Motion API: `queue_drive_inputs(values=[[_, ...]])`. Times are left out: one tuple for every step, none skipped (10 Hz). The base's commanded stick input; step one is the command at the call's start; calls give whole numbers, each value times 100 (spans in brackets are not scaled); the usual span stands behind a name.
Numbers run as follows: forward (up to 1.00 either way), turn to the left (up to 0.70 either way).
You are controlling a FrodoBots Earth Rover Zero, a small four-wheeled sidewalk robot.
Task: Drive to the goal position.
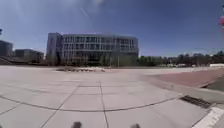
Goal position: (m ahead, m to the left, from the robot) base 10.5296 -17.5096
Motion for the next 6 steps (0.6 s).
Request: queue_drive_inputs(values=[[85, 4], [85, 4], [85, 4], [85, 4], [85, 4], [85, 4]])
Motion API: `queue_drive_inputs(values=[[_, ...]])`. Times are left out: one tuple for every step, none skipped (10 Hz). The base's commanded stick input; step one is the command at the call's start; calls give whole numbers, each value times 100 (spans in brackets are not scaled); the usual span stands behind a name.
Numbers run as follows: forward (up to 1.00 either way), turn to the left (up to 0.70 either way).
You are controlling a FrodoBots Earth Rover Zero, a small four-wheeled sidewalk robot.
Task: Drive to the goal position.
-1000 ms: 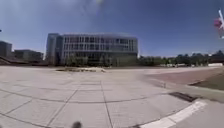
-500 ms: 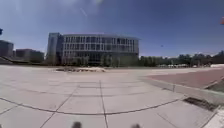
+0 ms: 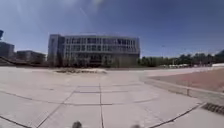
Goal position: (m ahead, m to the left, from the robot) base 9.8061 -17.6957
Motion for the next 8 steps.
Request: queue_drive_inputs(values=[[85, 4], [85, 4], [85, 4], [85, 4], [85, 4], [85, 4], [85, 4], [85, 4]])
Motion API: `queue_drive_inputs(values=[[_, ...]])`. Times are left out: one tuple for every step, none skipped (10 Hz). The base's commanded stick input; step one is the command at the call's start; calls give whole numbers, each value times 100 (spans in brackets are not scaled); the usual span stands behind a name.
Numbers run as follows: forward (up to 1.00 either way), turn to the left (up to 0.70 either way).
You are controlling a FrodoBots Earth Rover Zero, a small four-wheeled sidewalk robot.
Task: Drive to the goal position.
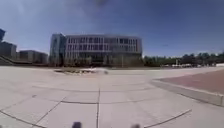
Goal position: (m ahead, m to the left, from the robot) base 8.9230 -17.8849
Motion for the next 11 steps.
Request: queue_drive_inputs(values=[[85, 4], [85, 4], [85, -14], [85, -30], [85, -18], [85, 4], [85, 4], [85, 4], [85, 4], [85, 4], [85, 4]])
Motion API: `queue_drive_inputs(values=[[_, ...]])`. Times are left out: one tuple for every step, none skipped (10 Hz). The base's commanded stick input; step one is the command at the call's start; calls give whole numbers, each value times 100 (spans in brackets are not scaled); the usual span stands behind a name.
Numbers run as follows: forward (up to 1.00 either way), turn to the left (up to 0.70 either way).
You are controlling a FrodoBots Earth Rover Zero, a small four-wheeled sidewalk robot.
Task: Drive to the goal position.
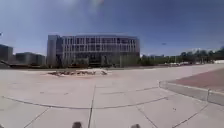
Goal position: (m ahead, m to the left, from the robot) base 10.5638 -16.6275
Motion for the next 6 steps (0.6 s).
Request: queue_drive_inputs(values=[[85, 4], [85, 4], [85, 4], [85, 4], [85, 4], [85, 4]])
